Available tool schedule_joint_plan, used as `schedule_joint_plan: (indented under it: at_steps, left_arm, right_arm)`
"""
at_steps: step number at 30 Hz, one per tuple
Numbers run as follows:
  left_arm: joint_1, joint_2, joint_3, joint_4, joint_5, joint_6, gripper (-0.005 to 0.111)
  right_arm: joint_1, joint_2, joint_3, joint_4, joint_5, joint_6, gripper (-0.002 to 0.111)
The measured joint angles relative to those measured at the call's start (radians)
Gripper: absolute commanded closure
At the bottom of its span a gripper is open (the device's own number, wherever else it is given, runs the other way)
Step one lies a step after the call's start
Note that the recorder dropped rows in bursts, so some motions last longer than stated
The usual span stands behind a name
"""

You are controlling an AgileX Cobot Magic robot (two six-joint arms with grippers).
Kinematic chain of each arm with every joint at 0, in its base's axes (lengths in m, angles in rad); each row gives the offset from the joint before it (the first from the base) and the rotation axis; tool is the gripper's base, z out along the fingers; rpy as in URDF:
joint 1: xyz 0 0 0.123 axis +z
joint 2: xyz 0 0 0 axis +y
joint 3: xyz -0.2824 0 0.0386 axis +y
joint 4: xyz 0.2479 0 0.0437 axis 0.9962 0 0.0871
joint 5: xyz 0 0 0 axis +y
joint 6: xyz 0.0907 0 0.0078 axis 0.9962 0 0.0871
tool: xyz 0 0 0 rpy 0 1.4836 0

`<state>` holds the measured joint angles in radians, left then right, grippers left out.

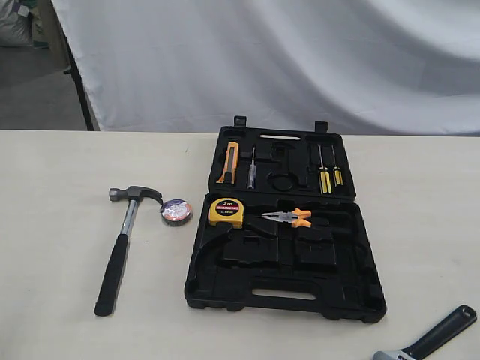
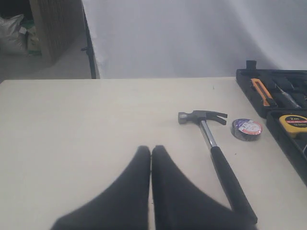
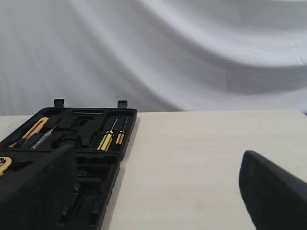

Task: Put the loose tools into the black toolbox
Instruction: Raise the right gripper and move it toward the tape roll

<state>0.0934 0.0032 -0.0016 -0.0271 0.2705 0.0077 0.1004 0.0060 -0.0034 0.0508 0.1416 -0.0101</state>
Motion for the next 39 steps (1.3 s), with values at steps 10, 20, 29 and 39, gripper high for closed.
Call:
schedule_joint_plan:
  at_steps: [10,20,29,39]
  left_arm:
    - [0.000,0.000,0.000,0.000,0.000,0.000,0.106]
    - [0.000,0.000,0.000,0.000,0.000,0.000,0.106]
    - [0.000,0.000,0.000,0.000,0.000,0.000,0.106]
    - [0.000,0.000,0.000,0.000,0.000,0.000,0.106]
  right_arm:
    - [0.000,0.000,0.000,0.024,-0.016,0.010,0.023]
    - [0.000,0.000,0.000,0.226,-0.470,0.229,0.023]
    - [0.000,0.076,-0.125,0.062,-0.440,0.274,0.023]
    - [0.080,0.454,-0.177,0.036,-0.352,0.307,0.023]
